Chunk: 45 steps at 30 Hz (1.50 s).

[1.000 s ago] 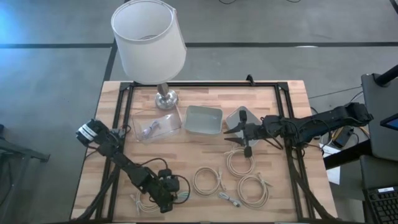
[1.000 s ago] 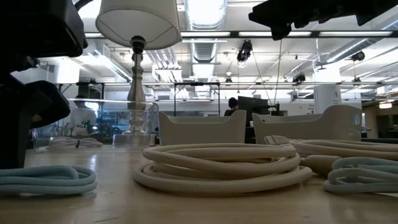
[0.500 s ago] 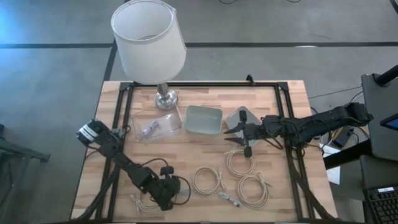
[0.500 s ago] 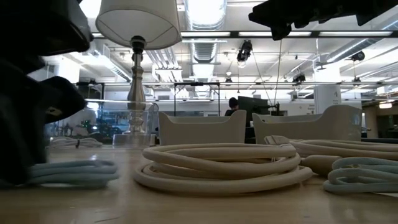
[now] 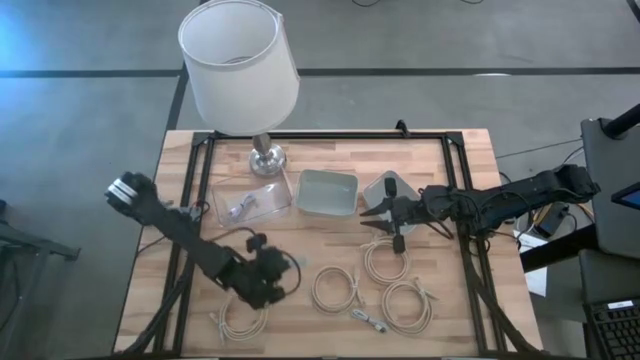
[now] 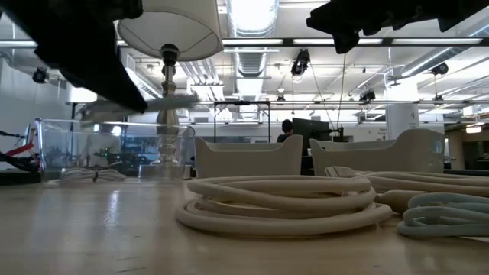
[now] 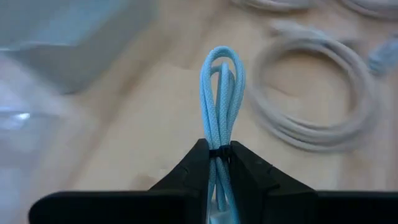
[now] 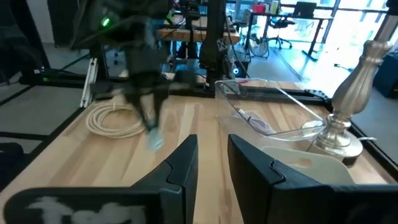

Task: Pick & Place USB Port
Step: Put the blue usb cable into the transparent bin

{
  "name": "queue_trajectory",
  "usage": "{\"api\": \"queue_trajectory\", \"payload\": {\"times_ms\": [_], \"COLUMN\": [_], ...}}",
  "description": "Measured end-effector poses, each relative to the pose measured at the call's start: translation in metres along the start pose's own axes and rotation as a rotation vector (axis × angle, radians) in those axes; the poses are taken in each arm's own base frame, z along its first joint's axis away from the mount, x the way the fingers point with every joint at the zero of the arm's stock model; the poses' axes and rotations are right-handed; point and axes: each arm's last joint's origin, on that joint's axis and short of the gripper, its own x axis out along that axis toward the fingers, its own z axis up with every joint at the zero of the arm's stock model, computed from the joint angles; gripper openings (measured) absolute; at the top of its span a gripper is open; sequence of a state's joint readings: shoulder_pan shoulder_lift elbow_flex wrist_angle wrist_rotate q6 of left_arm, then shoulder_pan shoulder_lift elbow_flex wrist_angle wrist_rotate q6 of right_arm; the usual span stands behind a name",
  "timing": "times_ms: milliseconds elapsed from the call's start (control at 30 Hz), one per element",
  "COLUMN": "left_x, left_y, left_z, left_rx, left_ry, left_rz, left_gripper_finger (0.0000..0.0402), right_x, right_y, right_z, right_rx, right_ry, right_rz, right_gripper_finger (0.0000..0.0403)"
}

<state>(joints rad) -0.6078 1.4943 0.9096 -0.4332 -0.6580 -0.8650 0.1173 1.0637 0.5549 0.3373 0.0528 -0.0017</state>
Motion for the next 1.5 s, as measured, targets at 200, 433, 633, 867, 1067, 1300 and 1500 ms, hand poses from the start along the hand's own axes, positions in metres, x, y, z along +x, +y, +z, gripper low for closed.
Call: {"api": "queue_trajectory", "payload": {"times_ms": [200,433,633,867,1067,1300,1500], "left_x": [-0.029,-0.036,-0.021,0.003,0.019,0.029,0.030], "left_y": [0.043,0.084,0.120,0.148,0.155,0.159,0.164], "left_z": [0.024,0.043,0.051,0.035,0.023,0.018,0.019], "left_rx": [-0.105,-0.197,-0.280,-0.369,-0.394,-0.407,-0.408], "left_ry": [-0.088,-0.101,0.041,0.226,0.227,0.192,0.201], "left_rz": [0.169,0.307,0.435,0.478,0.488,0.478,0.486], "left_gripper_finger": [0.0050,0.0050,0.0050,0.0051,0.0051,0.0066,0.0079], "right_x": [0.000,0.000,-0.001,-0.001,-0.001,-0.001,-0.001], "right_y": [0.000,0.000,0.000,0.000,0.000,0.000,0.000], "right_z": [-0.004,-0.009,-0.010,-0.010,-0.010,-0.010,-0.010], "right_rx": [0.040,0.095,0.110,0.101,0.100,0.102,0.102], "right_ry": [0.042,0.078,0.080,0.080,0.081,0.081,0.081], "right_rz": [-0.001,-0.004,-0.004,-0.004,-0.004,-0.005,-0.005], "right_gripper_finger": [0.0073,0.0078,0.0081,0.0070,0.0071,0.0080,0.0071]}}
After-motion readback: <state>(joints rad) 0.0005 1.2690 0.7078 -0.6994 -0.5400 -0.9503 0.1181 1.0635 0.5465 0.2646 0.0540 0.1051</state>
